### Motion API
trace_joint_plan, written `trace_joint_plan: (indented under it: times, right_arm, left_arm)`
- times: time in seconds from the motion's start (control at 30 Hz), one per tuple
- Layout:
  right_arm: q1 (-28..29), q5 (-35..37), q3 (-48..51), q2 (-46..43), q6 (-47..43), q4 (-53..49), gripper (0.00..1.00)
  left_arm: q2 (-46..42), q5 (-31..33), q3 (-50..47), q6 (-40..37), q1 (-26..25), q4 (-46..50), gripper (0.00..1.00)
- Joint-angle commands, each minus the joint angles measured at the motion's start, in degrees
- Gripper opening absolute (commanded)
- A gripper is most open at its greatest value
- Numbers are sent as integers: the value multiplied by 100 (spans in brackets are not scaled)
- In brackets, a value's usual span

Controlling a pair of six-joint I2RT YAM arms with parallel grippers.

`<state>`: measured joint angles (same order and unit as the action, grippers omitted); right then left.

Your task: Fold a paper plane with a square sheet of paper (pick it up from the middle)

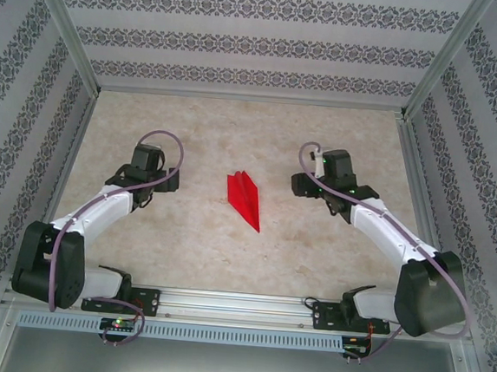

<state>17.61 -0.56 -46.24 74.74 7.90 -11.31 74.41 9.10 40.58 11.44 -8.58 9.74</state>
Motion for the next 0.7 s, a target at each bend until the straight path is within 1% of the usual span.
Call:
trace_joint_plan:
  times: [0.0,0.03,0.07,0.13,0.17,0.23,0.33,0.47,0.53,0.67]
  right_arm:
    - [-291,452,422,-224,-292,941,85]
    - [-382,542,596,-276,-375,1178,85]
    - [-481,643,806,-328,-416,1501,92]
    - [-715,633,1047,-461,-405,1883,94]
    - [-826,628,1223,-510,-447,2219,97]
    - [-994,615,1431,-531,-534,2640,97]
    - [-1188,613,1644,-425,-718,3030,97]
    - [-1636,150,1999,-247,-531,3898,98]
    - [-1686,110,1995,-224,-556,3932,97]
    - [-1730,56,2017,-153,-546,3965,97]
  left_arm:
    - [-84,421,-298,-336,206,-750,100]
    - [-65,402,-462,-428,261,-1009,100]
    - [-21,438,-615,-548,278,-1303,100]
    - [116,544,-787,-681,344,-1743,100]
    - [186,459,-860,-785,404,-2011,100]
    - [350,411,-968,-933,464,-2501,100]
    - [628,244,-942,-1033,541,-2887,100]
    - [855,71,-798,-1171,592,-3013,100]
    - [857,-75,-810,-1187,630,-3038,100]
    - [807,-140,-795,-1238,629,-2969,100]
